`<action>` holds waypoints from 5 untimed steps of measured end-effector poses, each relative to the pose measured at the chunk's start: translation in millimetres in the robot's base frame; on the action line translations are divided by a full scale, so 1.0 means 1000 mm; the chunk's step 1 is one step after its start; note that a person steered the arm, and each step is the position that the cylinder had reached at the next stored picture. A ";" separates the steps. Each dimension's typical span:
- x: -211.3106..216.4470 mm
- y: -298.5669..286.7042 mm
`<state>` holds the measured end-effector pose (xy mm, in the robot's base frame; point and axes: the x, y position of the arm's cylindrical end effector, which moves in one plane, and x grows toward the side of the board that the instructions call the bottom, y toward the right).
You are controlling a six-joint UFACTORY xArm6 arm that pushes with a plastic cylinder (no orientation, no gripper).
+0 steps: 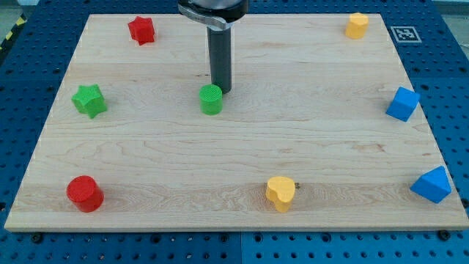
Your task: Place the green star into the green circle
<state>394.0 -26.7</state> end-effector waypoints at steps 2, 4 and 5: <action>-0.025 -0.055; -0.026 -0.126; -0.026 -0.167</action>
<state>368.2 -194.0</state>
